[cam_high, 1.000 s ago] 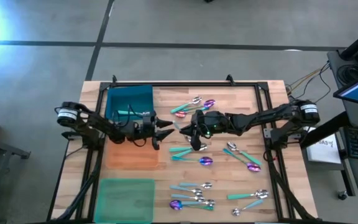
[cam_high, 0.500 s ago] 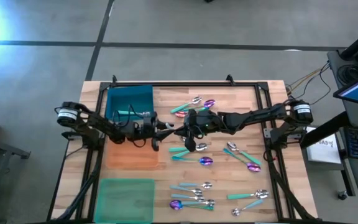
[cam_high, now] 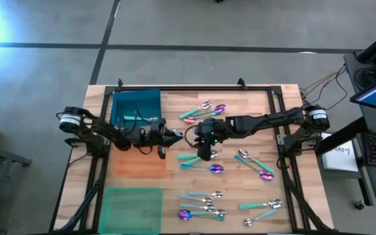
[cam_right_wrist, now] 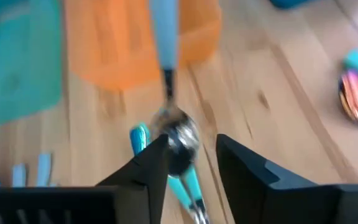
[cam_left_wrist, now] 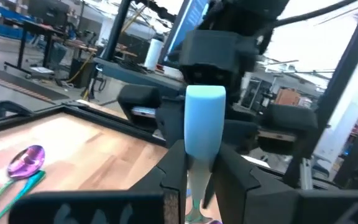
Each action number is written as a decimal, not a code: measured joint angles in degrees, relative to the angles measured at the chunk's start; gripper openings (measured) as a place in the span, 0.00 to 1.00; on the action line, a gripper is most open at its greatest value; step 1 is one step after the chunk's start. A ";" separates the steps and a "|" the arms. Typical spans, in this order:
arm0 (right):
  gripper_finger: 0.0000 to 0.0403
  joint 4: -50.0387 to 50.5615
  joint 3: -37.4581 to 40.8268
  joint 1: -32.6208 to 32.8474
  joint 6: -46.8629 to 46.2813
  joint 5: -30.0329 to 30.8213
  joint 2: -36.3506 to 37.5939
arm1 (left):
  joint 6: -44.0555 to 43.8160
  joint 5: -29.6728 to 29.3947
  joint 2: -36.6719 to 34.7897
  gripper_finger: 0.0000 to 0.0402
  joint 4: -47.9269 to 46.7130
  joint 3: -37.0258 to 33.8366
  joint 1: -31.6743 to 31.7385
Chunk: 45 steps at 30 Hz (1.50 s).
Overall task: Sort silverware by color (type)
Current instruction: Put the blue spoon into the orange bin, then put the violet spoon into the green bin
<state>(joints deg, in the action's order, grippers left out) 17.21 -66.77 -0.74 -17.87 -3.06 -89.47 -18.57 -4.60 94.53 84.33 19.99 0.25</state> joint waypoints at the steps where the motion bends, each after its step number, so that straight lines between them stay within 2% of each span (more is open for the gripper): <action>1: 0.33 2.58 -0.56 0.11 -0.46 0.00 0.00 | -0.15 0.70 -0.26 0.08 0.07 -0.06 0.00; 5: 0.35 11.37 -2.35 1.93 -2.10 -0.43 0.00 | -2.50 5.20 -3.37 0.08 -1.91 -1.39 0.00; 9: 0.34 14.33 -2.24 4.68 -4.78 -0.63 -0.08 | -5.22 9.89 -10.55 0.08 -13.55 -3.06 0.00; 13: 0.32 13.71 -2.15 7.96 -5.41 -0.47 -1.57 | -8.18 10.30 -21.04 0.08 -34.15 -3.32 0.00; 16: 0.30 13.34 -2.15 10.21 -5.58 -0.12 -3.67 | -9.65 12.96 -29.78 0.08 -49.90 -2.12 0.00; 21: 0.29 12.70 -2.31 12.65 -5.75 0.05 -8.19 | -10.82 15.25 -43.30 0.08 -79.37 3.78 0.00; 25: 0.29 12.28 -3.74 13.16 -5.74 0.14 -11.90 | -7.92 12.95 -49.68 0.08 -105.60 13.89 -0.12; 29: 0.27 12.44 -4.58 13.12 -5.57 1.92 -15.37 | -7.54 3.59 -51.07 0.08 -129.48 23.96 -0.17; 31: 0.26 12.48 -4.89 13.12 -5.55 2.47 -16.76 | -8.86 0.22 -50.77 0.08 -137.81 26.99 -0.15; 34: 0.24 12.26 -5.29 13.12 -5.27 3.16 -17.44 | -10.79 -0.70 -50.63 0.15 -141.83 28.49 -0.19; 40: 0.20 13.25 -5.17 13.10 -5.09 6.13 -17.14 | -11.30 -0.75 -50.31 0.32 -141.82 26.32 -0.20; 45: 0.18 16.30 -7.47 13.25 -4.76 6.13 -17.07 | -12.34 -0.75 -50.16 0.35 -141.27 23.63 -0.20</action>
<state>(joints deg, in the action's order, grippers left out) 33.51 -74.24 12.51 -22.63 3.07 -106.54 -30.91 -5.34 44.38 -56.94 43.61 0.05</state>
